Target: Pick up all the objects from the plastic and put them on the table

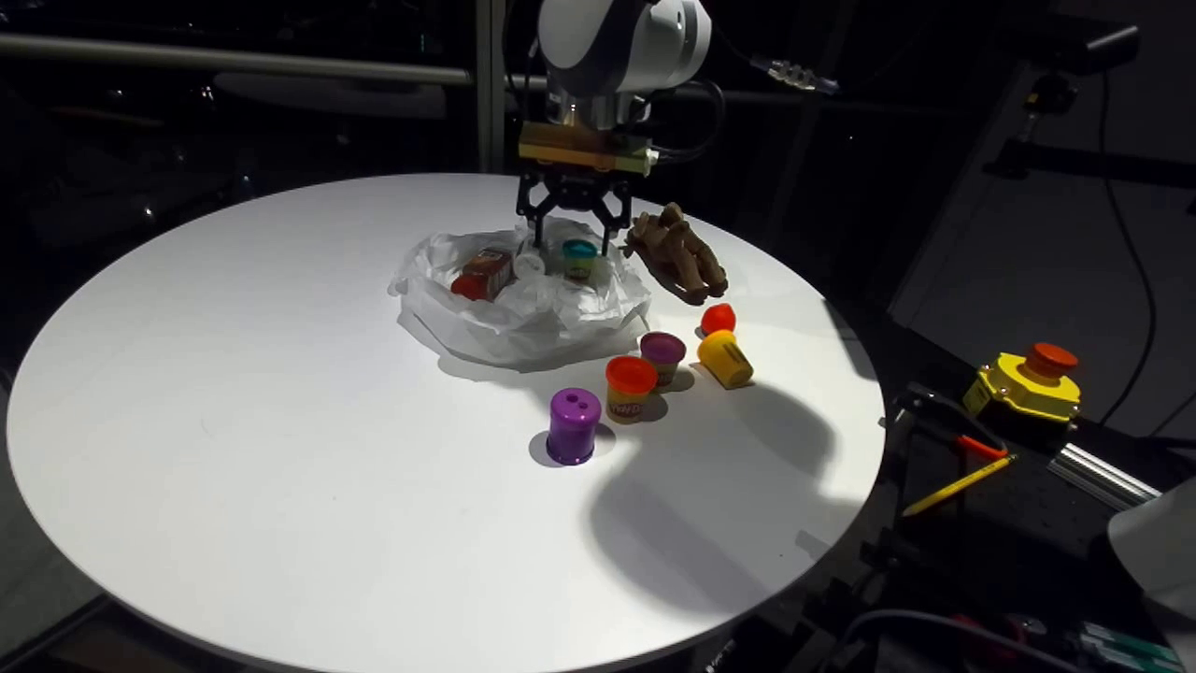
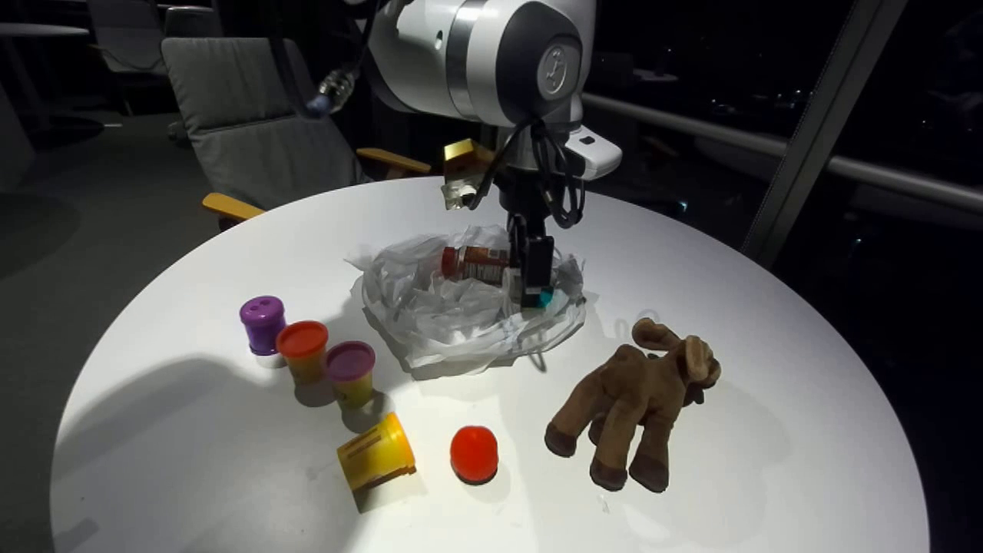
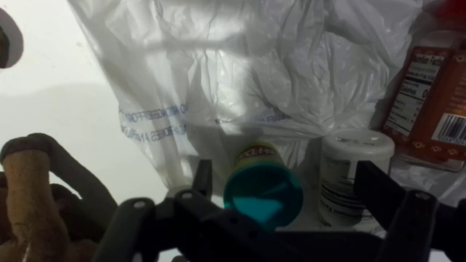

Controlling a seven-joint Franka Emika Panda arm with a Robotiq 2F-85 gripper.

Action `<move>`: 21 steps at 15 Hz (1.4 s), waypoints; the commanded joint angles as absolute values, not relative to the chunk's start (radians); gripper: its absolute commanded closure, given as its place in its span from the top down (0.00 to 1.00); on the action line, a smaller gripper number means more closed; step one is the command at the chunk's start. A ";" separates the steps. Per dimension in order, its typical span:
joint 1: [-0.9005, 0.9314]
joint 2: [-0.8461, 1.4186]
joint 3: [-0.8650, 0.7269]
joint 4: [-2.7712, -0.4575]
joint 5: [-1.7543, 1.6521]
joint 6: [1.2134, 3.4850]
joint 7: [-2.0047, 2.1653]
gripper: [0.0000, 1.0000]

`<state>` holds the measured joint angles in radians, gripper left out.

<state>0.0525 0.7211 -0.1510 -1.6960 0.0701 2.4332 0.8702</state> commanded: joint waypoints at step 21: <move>0.017 0.769 -0.147 -1.619 0.159 2.406 0.906 0.27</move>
